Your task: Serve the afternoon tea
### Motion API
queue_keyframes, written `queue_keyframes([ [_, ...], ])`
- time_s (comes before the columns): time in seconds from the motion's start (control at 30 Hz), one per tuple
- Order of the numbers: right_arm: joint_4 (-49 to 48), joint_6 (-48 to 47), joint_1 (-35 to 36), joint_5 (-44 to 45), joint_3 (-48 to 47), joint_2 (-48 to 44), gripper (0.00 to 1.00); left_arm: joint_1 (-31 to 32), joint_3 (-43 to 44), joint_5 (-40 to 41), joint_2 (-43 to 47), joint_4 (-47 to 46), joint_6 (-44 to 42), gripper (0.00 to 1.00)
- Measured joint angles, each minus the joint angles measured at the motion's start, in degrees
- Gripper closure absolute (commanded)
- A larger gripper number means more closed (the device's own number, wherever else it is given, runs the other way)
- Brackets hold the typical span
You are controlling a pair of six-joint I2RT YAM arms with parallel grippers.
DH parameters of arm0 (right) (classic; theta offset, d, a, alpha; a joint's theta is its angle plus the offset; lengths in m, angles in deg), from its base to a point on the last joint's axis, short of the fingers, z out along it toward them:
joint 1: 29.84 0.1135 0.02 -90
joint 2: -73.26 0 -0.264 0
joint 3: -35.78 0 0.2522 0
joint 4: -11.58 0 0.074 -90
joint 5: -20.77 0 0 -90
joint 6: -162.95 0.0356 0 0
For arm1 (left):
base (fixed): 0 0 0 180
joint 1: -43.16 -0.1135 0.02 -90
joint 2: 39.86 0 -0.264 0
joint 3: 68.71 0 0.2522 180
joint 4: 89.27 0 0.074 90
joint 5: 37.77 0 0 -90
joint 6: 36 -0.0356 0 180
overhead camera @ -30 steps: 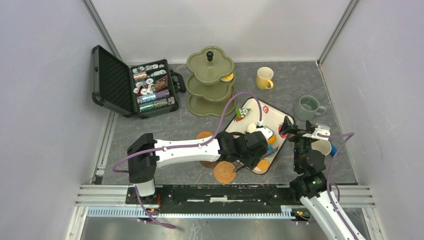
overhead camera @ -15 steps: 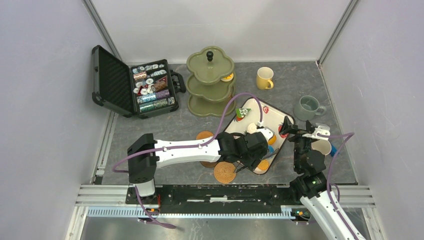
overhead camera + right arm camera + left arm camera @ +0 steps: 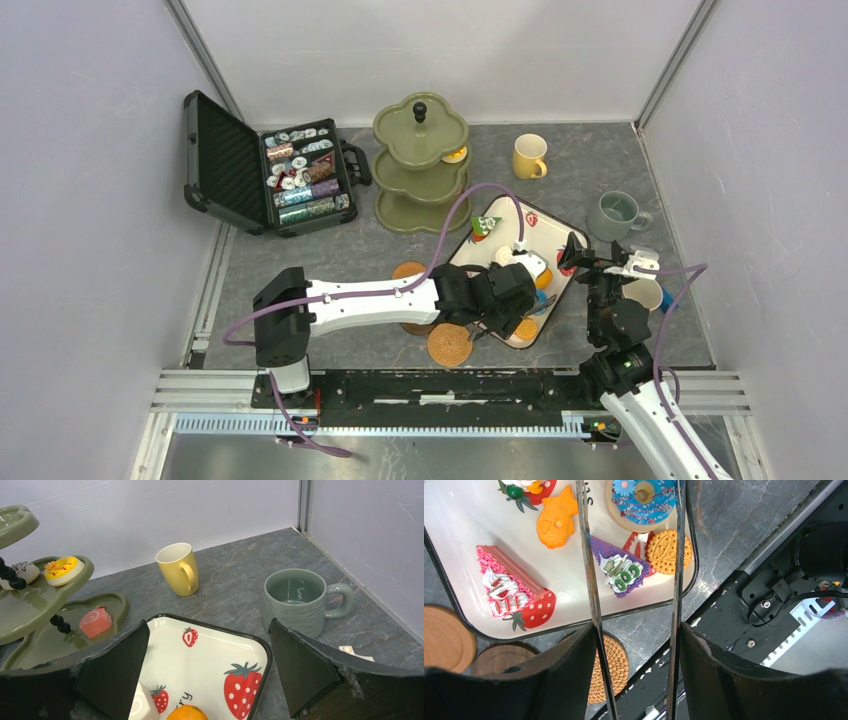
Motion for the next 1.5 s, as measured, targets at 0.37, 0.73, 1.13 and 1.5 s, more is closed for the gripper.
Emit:
queue_keyframes([
  [0.37,-0.02,0.0,0.0,0.0,0.0,0.42,0.02,0.0,-0.15,-0.94,2.73,-1.05,0.33,0.32],
  [0.73,-0.02,0.02,0.0,0.0,0.0,0.46,0.02,0.15,-0.94,-2.14,3.34,-0.98,1.92,0.33],
  [1.13,-0.02,0.17,-0.02,0.0,0.0,0.24,0.02,0.74,-1.01,-2.03,0.55,-0.04,1.99,0.35],
  [1.5,0.0,0.17,0.0,0.0,0.0,0.24,0.02,0.74,-0.98,-0.55,-0.5,0.0,1.99,0.43],
])
